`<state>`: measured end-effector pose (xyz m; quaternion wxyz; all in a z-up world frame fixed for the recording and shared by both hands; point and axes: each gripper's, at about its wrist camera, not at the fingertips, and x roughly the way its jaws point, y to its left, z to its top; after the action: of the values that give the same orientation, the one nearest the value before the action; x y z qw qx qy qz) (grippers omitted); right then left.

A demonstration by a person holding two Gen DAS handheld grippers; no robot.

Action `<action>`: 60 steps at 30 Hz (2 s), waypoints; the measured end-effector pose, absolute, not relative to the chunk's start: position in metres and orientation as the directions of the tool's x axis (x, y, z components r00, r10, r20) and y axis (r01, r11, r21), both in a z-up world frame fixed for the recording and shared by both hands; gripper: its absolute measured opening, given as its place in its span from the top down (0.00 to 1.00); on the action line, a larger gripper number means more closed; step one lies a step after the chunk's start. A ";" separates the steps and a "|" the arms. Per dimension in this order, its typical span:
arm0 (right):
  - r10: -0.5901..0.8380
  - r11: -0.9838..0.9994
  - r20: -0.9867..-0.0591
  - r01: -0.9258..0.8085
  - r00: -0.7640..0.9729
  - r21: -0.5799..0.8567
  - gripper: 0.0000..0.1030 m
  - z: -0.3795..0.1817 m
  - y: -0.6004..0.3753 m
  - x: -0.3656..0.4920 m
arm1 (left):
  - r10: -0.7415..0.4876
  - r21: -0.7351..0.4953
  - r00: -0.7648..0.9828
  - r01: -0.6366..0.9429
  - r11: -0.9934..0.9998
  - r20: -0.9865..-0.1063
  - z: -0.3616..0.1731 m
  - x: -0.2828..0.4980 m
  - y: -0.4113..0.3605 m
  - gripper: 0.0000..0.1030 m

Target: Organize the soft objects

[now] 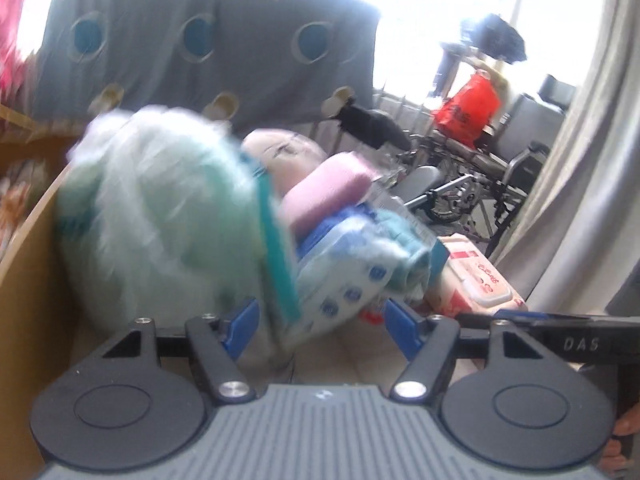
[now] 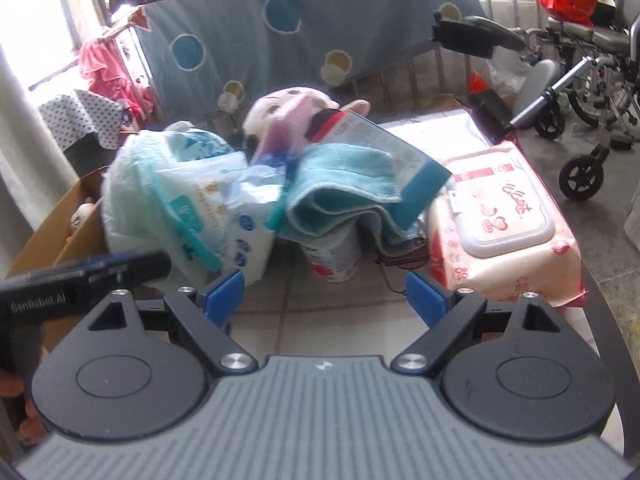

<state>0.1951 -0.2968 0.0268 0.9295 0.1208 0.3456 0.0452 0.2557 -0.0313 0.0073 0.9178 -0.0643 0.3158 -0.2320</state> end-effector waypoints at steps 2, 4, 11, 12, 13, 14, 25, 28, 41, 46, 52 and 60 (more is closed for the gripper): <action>0.178 0.959 -0.636 0.012 0.751 0.282 0.14 0.021 -0.304 0.200 | -0.472 -0.220 0.689 0.425 0.878 -0.550 0.010 0.262 -0.046 0.31; 0.186 0.948 -0.629 0.031 0.755 0.317 0.14 0.018 -0.314 0.202 | -0.457 -0.142 0.696 0.462 0.875 -0.554 0.007 0.265 -0.064 0.29; 0.185 0.933 -0.620 0.062 0.762 0.355 0.14 0.014 -0.334 0.204 | -0.276 0.197 0.789 0.443 0.875 -0.549 -0.027 0.272 -0.125 0.36; 0.181 0.935 -0.623 0.064 0.761 0.349 0.14 0.012 -0.334 0.201 | -0.228 0.258 0.811 0.417 0.872 -0.539 -0.031 0.273 -0.132 0.35; 0.181 0.937 -0.628 0.061 0.757 0.344 0.14 0.010 -0.332 0.200 | -0.209 0.316 0.832 0.411 0.855 -0.514 -0.034 0.271 -0.138 0.31; 0.185 0.939 -0.635 0.054 0.750 0.338 0.14 0.008 -0.330 0.198 | -0.183 0.378 0.853 0.395 0.837 -0.488 -0.038 0.269 -0.145 0.31; 0.205 0.950 -0.645 0.008 0.737 0.311 0.14 0.003 -0.320 0.186 | -0.223 0.368 0.805 0.473 0.801 -0.549 -0.029 0.249 -0.132 0.59; 0.202 0.952 -0.632 0.003 0.748 0.308 0.14 0.011 -0.323 0.195 | -0.245 0.383 0.776 0.526 0.759 -0.581 -0.024 0.225 -0.118 0.59; 0.180 0.974 -0.667 -0.224 0.723 0.020 0.25 0.029 -0.262 0.302 | -0.285 0.502 0.743 0.635 0.587 -0.606 -0.037 0.154 -0.086 0.59; 0.049 0.988 -0.677 -0.135 0.734 -0.075 0.91 0.031 -0.246 0.309 | -0.298 0.445 0.736 0.627 0.639 -0.608 -0.032 0.158 -0.081 0.59; 0.166 0.986 -0.592 -0.146 0.789 0.081 0.92 0.080 -0.255 0.282 | -0.294 0.424 0.735 0.618 0.662 -0.611 -0.029 0.156 -0.074 0.59; 0.354 0.924 -0.559 -0.189 0.750 0.332 0.91 0.130 -0.286 0.205 | -0.278 0.453 0.731 0.627 0.634 -0.623 -0.022 0.127 -0.054 0.60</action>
<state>0.2050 -0.2858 0.1300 0.9265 0.1282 0.3220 0.1465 0.1270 -0.0541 -0.0218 0.8665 0.3388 0.2577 -0.2609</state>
